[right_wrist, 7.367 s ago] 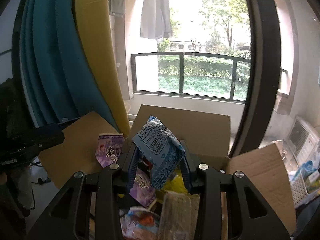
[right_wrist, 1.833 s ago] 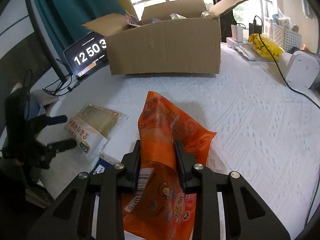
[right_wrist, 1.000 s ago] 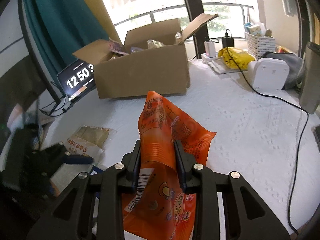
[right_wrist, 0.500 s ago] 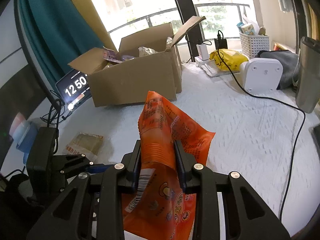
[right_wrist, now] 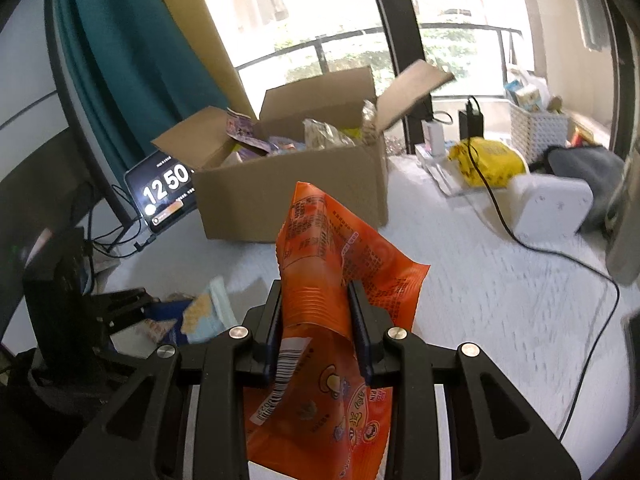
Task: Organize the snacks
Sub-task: 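Lift both held snacks and carry them over the cardboard box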
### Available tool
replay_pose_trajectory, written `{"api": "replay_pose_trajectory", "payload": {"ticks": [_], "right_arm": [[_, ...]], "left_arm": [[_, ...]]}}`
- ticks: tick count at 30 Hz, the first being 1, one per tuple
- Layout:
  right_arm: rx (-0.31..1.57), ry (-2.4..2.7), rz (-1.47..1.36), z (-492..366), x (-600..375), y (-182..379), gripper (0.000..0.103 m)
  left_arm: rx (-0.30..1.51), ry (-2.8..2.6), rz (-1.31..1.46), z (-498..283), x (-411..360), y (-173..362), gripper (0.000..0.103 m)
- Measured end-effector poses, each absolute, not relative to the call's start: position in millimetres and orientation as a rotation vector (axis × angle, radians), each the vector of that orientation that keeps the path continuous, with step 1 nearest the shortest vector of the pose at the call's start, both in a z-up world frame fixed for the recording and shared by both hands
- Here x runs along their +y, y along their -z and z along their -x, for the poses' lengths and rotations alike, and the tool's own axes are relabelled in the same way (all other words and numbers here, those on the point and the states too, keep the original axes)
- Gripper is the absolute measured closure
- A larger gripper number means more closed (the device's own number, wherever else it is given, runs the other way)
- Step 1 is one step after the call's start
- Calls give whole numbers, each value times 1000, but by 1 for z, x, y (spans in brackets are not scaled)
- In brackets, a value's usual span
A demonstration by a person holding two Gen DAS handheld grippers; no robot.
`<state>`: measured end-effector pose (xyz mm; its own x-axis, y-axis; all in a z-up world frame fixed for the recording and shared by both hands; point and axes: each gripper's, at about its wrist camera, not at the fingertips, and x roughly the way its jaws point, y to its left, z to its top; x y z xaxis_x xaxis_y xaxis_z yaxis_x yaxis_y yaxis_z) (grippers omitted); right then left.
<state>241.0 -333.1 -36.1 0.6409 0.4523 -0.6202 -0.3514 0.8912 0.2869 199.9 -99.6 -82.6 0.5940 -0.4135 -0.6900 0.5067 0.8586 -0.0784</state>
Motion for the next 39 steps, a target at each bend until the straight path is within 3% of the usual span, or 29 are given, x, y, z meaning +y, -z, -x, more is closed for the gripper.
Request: {"api": "replay_pose_trajectory", "payload": {"ticks": [11, 39], "right_arm": [[696, -483, -113, -274, -317, 6, 70], [590, -511, -68, -377, -289, -34, 70]], "left_arm": [[643, 441, -46, -240, -54, 27, 49], [470, 337, -3, -354, -12, -40, 49]]}}
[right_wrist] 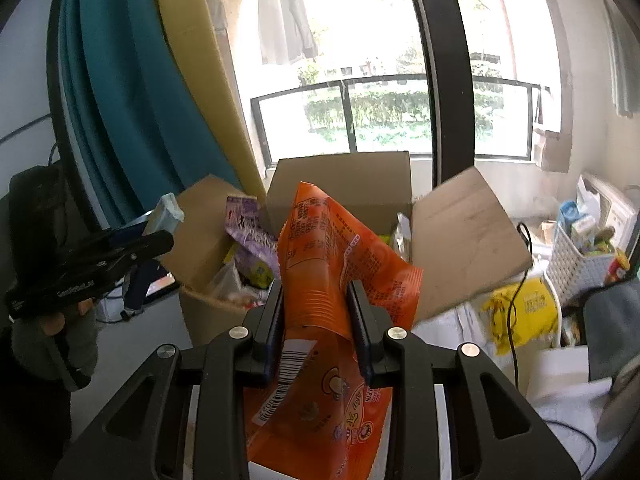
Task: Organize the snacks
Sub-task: 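Lift both held snacks and carry them over the cardboard box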
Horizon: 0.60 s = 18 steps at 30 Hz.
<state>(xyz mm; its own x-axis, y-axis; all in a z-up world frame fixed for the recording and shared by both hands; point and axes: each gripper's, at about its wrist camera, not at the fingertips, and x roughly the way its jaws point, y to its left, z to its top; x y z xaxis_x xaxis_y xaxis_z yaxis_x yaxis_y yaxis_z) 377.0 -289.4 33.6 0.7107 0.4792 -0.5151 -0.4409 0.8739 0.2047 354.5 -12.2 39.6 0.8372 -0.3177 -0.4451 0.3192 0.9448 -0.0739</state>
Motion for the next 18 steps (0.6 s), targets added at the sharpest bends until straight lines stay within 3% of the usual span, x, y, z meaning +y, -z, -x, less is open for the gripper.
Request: {"api": "replay_pose_trajectory", "payload": {"ticks": [18], "right_arm": [[524, -508, -61, -445, -276, -49, 70]], "left_arm": [[430, 335, 29, -442, -16, -45, 49]]}}
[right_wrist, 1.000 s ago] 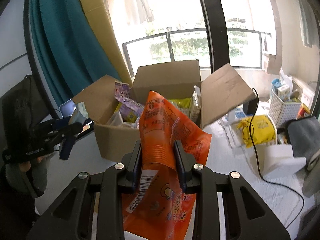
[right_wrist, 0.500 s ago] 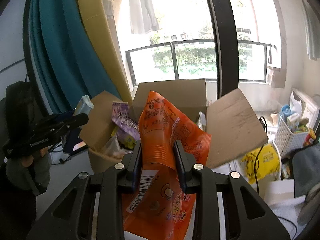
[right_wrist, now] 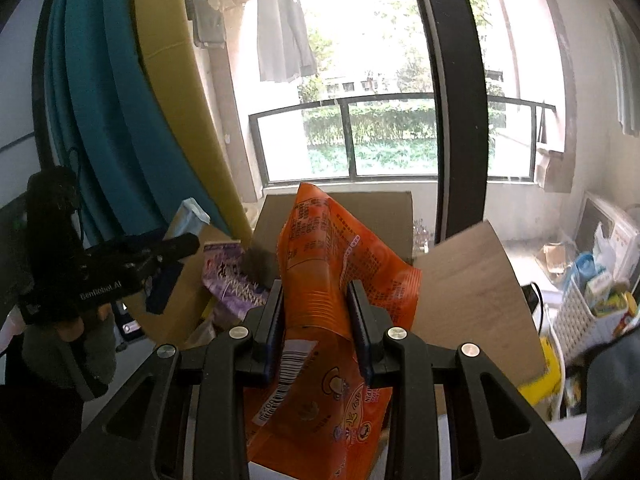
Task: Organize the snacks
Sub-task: 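Lift both held snacks and carry them over the cardboard box, then open both tools to drop the orange bag and cracker box into the box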
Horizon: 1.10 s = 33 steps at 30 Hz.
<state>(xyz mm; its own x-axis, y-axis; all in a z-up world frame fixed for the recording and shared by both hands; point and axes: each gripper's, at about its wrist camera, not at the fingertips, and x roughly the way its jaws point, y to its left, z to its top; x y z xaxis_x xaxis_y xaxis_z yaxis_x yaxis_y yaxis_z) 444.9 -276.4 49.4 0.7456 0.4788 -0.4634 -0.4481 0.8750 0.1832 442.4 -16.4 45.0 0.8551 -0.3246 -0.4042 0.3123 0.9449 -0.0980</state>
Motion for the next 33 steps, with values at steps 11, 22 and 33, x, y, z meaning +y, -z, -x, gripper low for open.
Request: {"api": "replay_pose_trajectory", "payload": {"ticks": [11, 22, 33], "right_arm": [[488, -542, -68, -481, -244, -47, 70], [507, -567, -60, -498, -215, -37, 70], [504, -566, -29, -506, -179, -46, 35]], "left_arm": [[489, 295, 21, -489, -21, -39, 48], [419, 222, 122, -469, 17, -57, 15], [382, 176, 156, -448, 51, -65, 15]]}}
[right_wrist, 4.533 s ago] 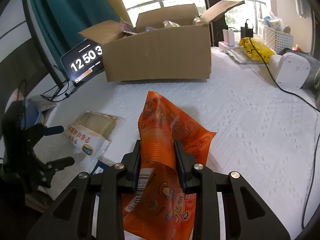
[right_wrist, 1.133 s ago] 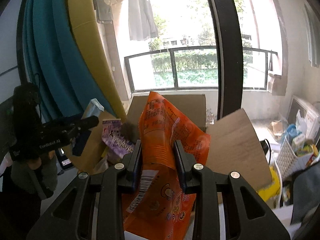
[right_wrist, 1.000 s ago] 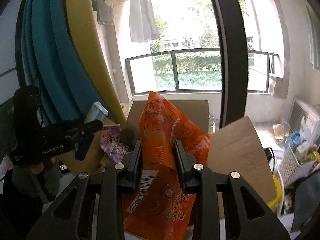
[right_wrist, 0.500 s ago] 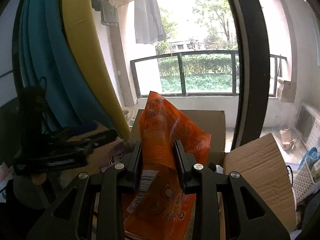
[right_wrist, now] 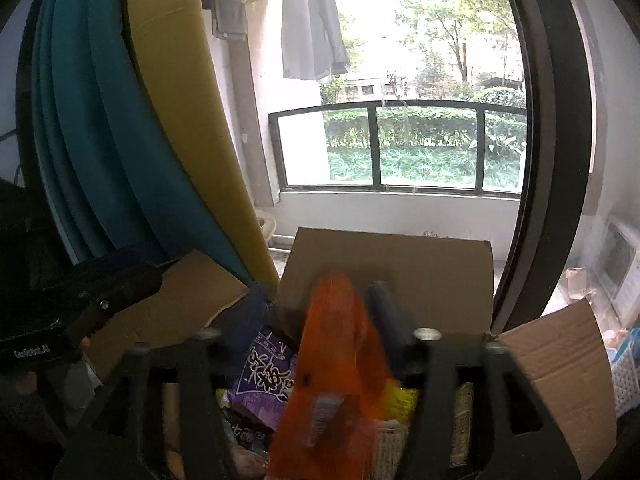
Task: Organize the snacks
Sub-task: 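Open both tools to drop the orange bag and cracker box into the box, then withdraw both tools from the box toward the wrapped bread loaf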
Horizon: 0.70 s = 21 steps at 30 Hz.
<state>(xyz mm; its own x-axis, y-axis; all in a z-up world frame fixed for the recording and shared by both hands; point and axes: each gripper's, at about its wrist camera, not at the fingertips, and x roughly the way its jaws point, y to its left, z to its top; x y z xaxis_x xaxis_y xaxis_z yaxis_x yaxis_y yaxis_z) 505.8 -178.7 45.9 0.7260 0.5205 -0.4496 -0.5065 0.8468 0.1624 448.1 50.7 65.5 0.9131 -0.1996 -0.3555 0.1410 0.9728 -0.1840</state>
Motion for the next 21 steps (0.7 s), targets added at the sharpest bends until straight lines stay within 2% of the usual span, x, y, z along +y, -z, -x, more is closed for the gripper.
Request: {"api": "replay_pose_trajectory", "payload": {"ticks": [21], "right_arm": [[488, -554, -8, -448, -180, -77, 35]], "left_arm": [[362, 180, 154, -394, 55, -79, 15]]}}
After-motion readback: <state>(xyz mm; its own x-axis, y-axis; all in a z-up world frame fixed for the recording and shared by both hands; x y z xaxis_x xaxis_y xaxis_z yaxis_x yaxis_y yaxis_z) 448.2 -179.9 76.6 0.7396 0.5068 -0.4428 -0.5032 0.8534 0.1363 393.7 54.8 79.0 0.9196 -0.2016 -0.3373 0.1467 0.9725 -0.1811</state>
